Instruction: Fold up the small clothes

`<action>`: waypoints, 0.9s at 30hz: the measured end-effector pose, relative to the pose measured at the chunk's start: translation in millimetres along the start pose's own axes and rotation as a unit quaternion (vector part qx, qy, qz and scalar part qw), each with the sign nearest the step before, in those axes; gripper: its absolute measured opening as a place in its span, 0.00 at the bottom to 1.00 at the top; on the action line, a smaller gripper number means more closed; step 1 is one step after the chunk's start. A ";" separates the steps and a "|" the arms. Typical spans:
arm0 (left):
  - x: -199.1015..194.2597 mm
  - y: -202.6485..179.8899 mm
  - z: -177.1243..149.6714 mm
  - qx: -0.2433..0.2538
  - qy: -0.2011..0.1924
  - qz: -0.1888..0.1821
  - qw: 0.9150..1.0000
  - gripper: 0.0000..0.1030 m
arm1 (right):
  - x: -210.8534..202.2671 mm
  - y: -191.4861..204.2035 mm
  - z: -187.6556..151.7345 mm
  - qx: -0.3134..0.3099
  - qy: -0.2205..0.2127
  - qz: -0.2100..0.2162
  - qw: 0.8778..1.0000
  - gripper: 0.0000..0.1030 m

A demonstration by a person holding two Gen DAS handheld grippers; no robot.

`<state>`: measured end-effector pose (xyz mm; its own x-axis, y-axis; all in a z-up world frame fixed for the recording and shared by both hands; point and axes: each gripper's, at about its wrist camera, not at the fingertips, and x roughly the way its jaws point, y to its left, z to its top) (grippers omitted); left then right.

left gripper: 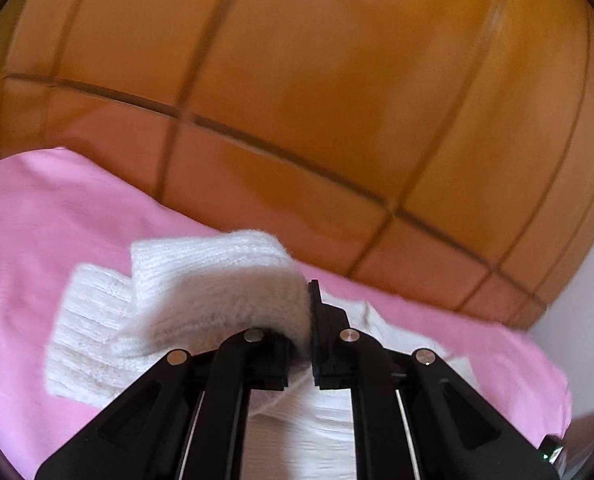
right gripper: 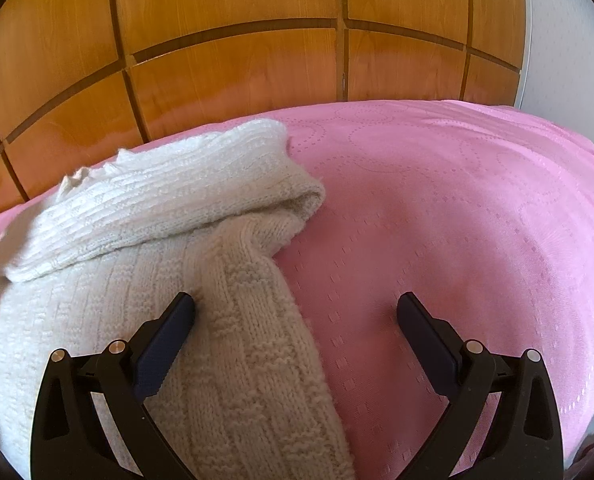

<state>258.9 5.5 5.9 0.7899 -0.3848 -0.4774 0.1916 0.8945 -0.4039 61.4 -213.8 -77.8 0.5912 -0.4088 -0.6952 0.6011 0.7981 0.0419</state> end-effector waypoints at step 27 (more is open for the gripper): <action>-24.4 25.3 -72.4 0.028 0.008 0.076 0.997 0.88 | -1.9 1.4 1.2 -0.006 0.002 -0.004 1.000 0.97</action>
<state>202.3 21.1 -49.2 0.8029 -0.2476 -0.5422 0.1036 0.9538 -0.2822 61.8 -212.4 -75.6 0.5846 -0.4139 -0.6978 0.5995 0.7999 0.0278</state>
